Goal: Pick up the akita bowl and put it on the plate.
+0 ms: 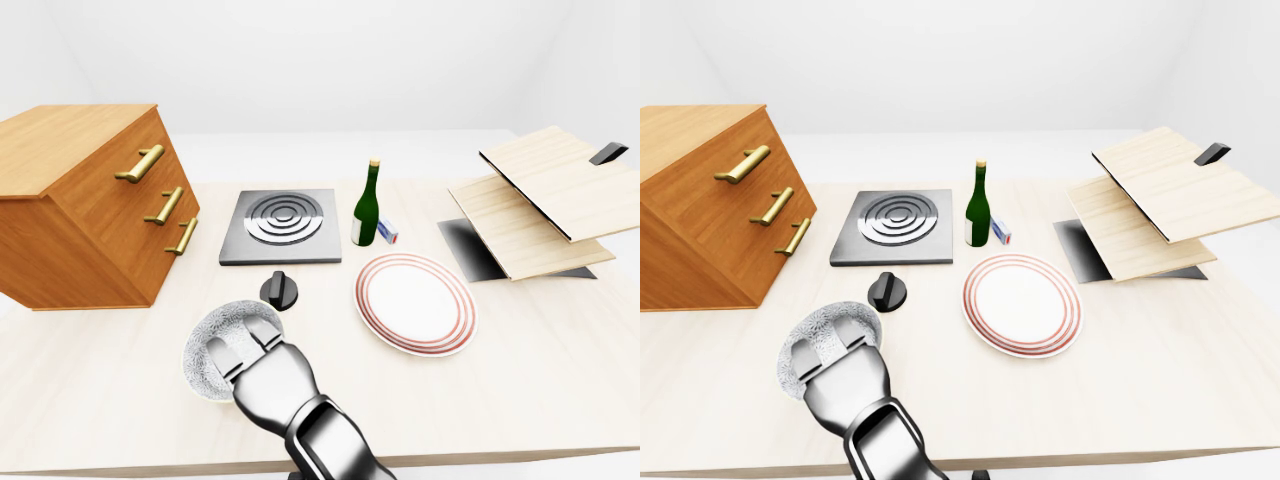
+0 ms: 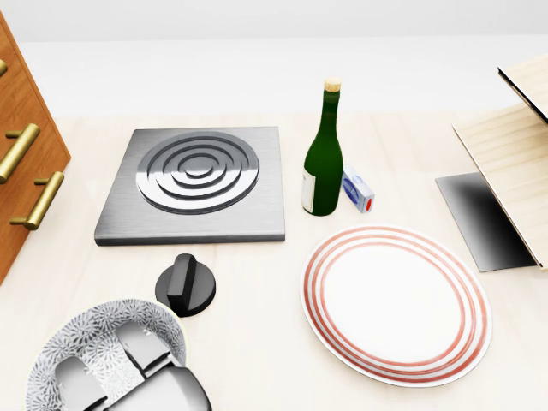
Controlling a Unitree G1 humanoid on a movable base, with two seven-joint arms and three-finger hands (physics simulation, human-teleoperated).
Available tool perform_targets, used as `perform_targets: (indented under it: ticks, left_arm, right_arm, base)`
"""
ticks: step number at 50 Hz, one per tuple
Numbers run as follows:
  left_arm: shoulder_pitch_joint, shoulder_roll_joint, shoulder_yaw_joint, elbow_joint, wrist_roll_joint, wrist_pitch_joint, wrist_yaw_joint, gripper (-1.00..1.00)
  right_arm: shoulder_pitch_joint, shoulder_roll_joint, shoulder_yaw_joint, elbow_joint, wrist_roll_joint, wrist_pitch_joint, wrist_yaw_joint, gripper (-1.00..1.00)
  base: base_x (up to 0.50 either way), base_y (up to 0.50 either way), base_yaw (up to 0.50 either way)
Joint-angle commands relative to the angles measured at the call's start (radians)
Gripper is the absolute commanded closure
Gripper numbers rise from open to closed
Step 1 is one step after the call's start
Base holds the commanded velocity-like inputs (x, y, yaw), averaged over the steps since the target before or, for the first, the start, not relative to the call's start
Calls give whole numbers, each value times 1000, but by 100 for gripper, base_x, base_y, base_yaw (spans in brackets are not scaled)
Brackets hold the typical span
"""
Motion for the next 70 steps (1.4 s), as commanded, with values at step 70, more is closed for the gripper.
perform_targets:
  ticks: [70]
  left_arm:
    - [0,3,5,-1,-4,0,-4,-100]
  right_arm:
    - [-34,41,-46,181,41,0,0,-98]
  base:
    - [0,0,0]
